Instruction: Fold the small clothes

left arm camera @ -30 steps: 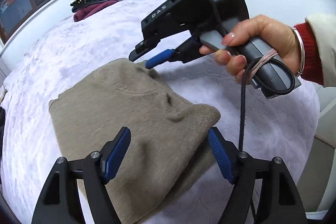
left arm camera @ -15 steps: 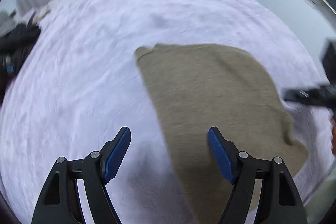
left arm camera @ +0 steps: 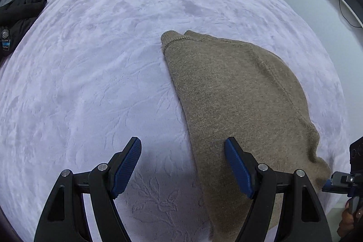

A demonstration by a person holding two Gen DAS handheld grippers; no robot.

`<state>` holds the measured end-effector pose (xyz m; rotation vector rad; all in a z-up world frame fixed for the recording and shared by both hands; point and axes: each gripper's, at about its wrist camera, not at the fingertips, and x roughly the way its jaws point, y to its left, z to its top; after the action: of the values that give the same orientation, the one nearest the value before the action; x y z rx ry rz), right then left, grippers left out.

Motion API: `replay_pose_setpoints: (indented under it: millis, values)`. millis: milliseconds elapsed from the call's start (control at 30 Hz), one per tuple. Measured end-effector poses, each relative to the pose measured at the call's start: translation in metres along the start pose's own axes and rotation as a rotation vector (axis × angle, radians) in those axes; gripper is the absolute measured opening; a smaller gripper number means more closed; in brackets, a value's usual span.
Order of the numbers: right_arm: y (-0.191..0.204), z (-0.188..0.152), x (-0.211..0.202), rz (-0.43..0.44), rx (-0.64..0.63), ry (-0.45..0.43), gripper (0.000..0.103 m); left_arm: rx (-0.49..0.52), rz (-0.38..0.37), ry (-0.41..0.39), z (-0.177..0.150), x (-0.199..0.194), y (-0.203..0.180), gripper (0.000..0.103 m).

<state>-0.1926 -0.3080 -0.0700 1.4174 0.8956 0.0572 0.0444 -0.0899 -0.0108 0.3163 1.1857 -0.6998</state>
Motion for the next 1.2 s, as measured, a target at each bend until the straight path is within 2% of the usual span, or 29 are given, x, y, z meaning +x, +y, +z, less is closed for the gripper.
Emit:
replay_pose_setpoints:
  millis: [100, 133, 167, 200, 267, 333, 433, 467, 533, 567, 700, 833, 933, 967, 1000, 1067, 1200]
  values:
    - [-0.006, 0.005, 0.007, 0.017, 0.048, -0.049, 0.061, 0.019, 0.005, 0.007, 0.0, 0.008, -0.006, 0.077]
    - [-0.01, 0.007, 0.012, 0.003, 0.08, -0.054, 0.055, 0.024, 0.01, 0.014, 0.001, 0.01, -0.007, 0.077]
    - [-0.013, 0.009, 0.016, -0.015, 0.103, -0.059, 0.025, 0.026, 0.013, 0.017, 0.002, 0.012, -0.007, 0.077]
    - [-0.014, 0.009, 0.018, -0.044, 0.115, -0.065, 0.012, 0.026, 0.013, 0.021, 0.003, 0.011, -0.007, 0.077]
    - [-0.005, 0.007, 0.014, -0.05, 0.081, -0.092, 0.011, 0.034, 0.013, 0.011, 0.001, 0.007, -0.008, 0.077]
    - [0.024, 0.0, 0.003, -0.063, -0.038, -0.115, 0.011, 0.059, 0.006, 0.007, -0.003, 0.002, -0.011, 0.077]
    - [0.043, -0.014, -0.009, -0.12, -0.095, -0.104, 0.011, 0.099, -0.004, 0.019, -0.016, 0.004, -0.018, 0.077]
    - [0.041, -0.018, -0.009, -0.148, -0.094, -0.101, 0.011, 0.109, 0.0, 0.026, -0.02, 0.007, -0.021, 0.077]
    - [0.024, -0.024, -0.005, -0.212, -0.079, -0.085, 0.011, 0.107, 0.014, 0.029, -0.027, 0.015, -0.024, 0.086]
    - [0.013, -0.024, -0.001, -0.235, -0.061, -0.081, 0.011, 0.099, 0.018, 0.023, -0.029, 0.016, -0.025, 0.086]
    - [-0.017, -0.02, 0.014, -0.237, -0.048, -0.091, 0.011, 0.075, 0.012, 0.025, -0.03, 0.023, -0.023, 0.087]
    - [-0.014, -0.02, 0.009, -0.223, -0.036, -0.083, 0.018, 0.06, 0.007, 0.036, -0.027, 0.021, -0.019, 0.087]
    - [-0.011, -0.024, -0.005, -0.247, -0.028, -0.067, 0.023, 0.049, 0.012, 0.04, -0.027, 0.018, -0.02, 0.087]
    - [-0.009, -0.025, -0.012, -0.274, -0.028, -0.07, 0.028, 0.044, 0.012, 0.04, -0.027, 0.018, -0.02, 0.087]
    - [-0.007, -0.025, -0.019, -0.309, -0.033, -0.079, 0.035, 0.039, 0.012, 0.04, -0.027, 0.018, -0.019, 0.087]
    - [-0.002, -0.024, -0.038, -0.355, -0.052, -0.116, 0.035, 0.031, 0.012, 0.04, -0.028, 0.017, -0.018, 0.087]
    - [0.018, -0.014, -0.065, -0.363, -0.107, -0.203, 0.035, 0.029, 0.02, 0.037, -0.029, 0.017, -0.019, 0.087]
